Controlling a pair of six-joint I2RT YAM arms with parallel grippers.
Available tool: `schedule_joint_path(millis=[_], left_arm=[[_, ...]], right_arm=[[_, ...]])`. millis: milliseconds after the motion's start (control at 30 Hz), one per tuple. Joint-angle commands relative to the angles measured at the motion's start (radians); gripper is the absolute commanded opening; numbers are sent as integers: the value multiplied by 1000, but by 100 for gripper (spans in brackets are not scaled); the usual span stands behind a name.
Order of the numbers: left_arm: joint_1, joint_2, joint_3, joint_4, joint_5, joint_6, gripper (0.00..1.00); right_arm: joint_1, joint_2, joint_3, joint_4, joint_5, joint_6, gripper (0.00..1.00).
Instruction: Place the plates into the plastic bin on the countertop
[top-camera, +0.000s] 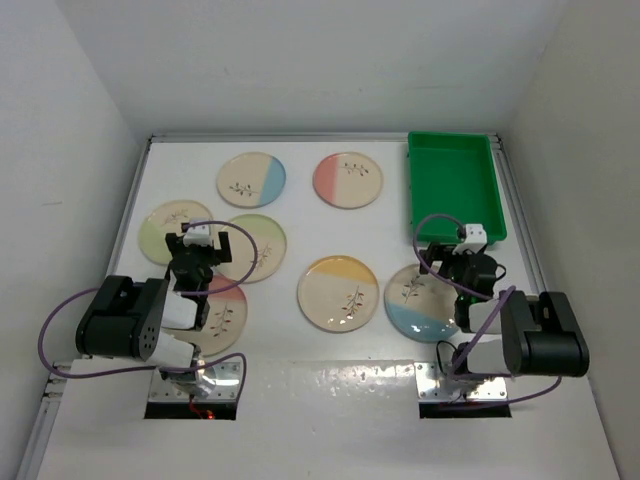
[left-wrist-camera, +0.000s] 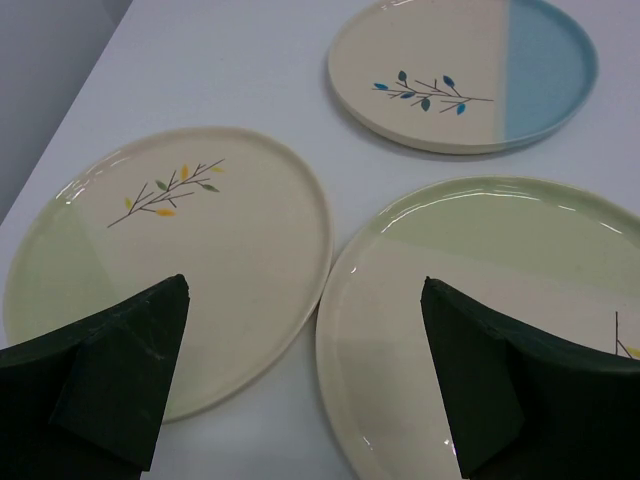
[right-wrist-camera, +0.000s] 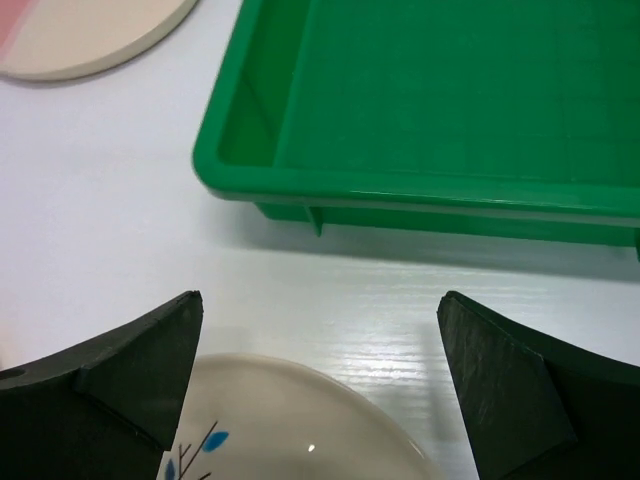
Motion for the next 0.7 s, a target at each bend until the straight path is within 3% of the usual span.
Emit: schedule_joint_path(millis=[0, 100, 133, 200, 267, 367, 467, 533, 567, 600, 667], left_arm=[[11, -12, 10, 36, 15, -14, 100], [20, -30, 32, 8, 65, 4, 100], [20, -119, 116, -224, 76, 4, 100], [32, -164, 347, -515, 230, 97, 100], [32, -173, 474, -803, 280, 125, 100], [23, -253, 524, -797, 185, 98, 100], [12, -379, 565, -745, 252, 292, 100], [-11, -389, 650, -805, 265, 392, 100], [-11, -345, 804, -868, 248, 392, 100], [-20, -307, 903, -1040, 228, 315, 100], [-20, -198, 1130, -1268, 234, 236, 100]], right_arm=[[15, -145, 21, -219, -109, -64, 99], [47, -297, 110, -490, -135, -103, 99], [55, -328, 144, -547, -140, -127, 99], [103, -457, 204, -708, -143, -182, 99], [133, -535, 297, -924, -137, -270, 99], [157, -629, 450, -1163, -117, -353, 99], [193, -657, 628, -1316, -59, -468, 99], [214, -629, 717, -1329, 29, -546, 99], [220, -599, 773, -1311, 47, -560, 99], [225, -582, 799, -1297, 78, -560, 99], [225, -489, 909, -1173, 110, -397, 99]])
